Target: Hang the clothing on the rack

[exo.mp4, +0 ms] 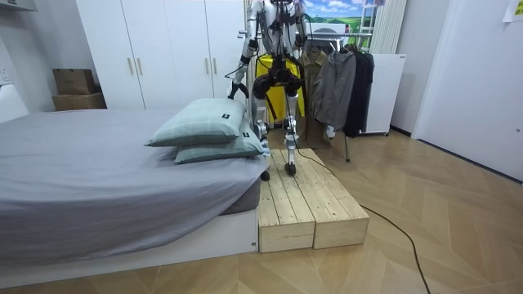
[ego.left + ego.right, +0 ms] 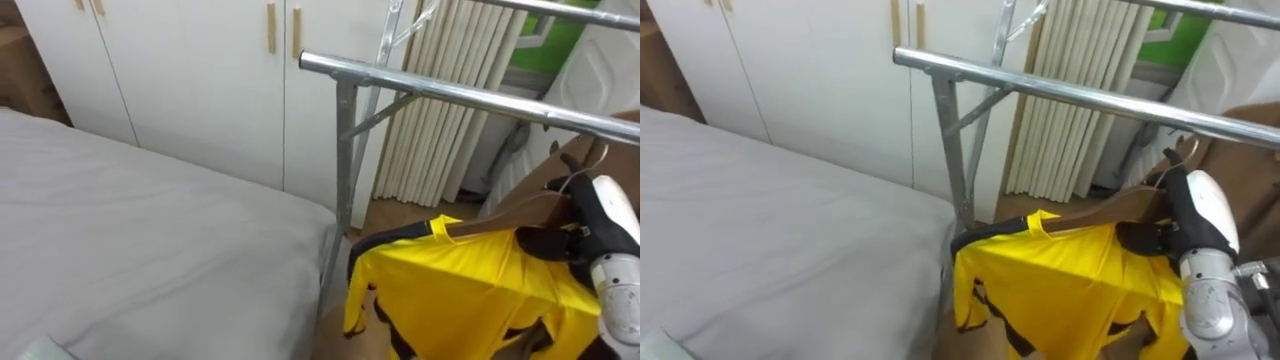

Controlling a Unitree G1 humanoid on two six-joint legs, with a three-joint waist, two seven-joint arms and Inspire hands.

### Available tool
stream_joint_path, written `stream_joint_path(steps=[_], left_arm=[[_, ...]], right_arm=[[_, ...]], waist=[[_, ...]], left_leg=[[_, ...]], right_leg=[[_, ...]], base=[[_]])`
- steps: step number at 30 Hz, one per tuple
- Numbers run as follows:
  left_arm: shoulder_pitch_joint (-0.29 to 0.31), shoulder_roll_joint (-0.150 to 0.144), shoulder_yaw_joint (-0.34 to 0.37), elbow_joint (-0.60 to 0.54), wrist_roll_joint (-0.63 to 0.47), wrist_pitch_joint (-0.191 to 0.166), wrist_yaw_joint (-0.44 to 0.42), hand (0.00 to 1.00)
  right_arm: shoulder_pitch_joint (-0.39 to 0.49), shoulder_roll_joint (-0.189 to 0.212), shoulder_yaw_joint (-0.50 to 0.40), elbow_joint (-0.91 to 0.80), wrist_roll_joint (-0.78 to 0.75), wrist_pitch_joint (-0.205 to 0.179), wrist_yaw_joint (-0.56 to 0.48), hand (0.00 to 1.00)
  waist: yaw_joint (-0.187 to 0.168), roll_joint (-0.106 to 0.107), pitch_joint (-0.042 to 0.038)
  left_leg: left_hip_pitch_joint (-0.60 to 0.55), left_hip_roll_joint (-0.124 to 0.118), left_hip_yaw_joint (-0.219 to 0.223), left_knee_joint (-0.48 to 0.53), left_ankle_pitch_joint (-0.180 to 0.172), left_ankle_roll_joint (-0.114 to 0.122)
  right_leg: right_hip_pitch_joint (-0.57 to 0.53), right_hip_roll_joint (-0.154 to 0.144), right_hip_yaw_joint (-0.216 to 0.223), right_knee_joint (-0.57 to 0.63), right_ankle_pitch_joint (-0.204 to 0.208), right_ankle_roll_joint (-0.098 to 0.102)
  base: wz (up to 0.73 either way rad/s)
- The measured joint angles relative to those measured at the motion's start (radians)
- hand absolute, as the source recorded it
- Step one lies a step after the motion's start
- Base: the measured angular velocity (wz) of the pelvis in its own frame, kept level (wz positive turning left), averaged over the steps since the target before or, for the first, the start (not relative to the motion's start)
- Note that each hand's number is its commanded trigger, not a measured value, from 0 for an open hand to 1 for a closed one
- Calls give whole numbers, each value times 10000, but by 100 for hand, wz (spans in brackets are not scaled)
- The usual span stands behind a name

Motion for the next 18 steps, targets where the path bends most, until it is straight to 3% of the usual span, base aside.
stream_joint_path(steps=[1,2,7,11,18], left_arm=[[9,-30,115,43,9,32,9,0],[54,-35,120,22,13,39,9,0],[253,-37,85,20,-3,86,7,0],[527,-13,99,-131,-11,-132,6,0],[604,-40,93,-285,-15,-181,117,0]], right_arm=[[-56,-7,-64,1,-35,-98,6,100],[-75,-63,-83,11,-28,-104,7,100],[-77,-210,-171,113,6,-92,137,100],[-132,-363,-306,112,45,-93,166,100],[-267,-580,-295,125,59,-92,-325,100]], waist=[[-21,-21,-24],[-142,46,-28],[-174,57,-40],[-9,-33,-79],[184,-137,-84]], left_leg=[[-60,-56,-277,-26,-81,-90],[-78,-46,-234,-75,-83,-96],[136,-88,-183,-299,-41,-122],[248,-127,-202,-397,-32,-112],[417,-106,-247,-424,-28,-118]], right_leg=[[16,-10,114,-312,325,135],[109,11,-247,-378,452,167],[574,134,-282,-866,465,188],[648,178,-293,-885,465,198],[880,230,-316,-1003,458,208]], base=[[5],[18],[10],[3],[2]])
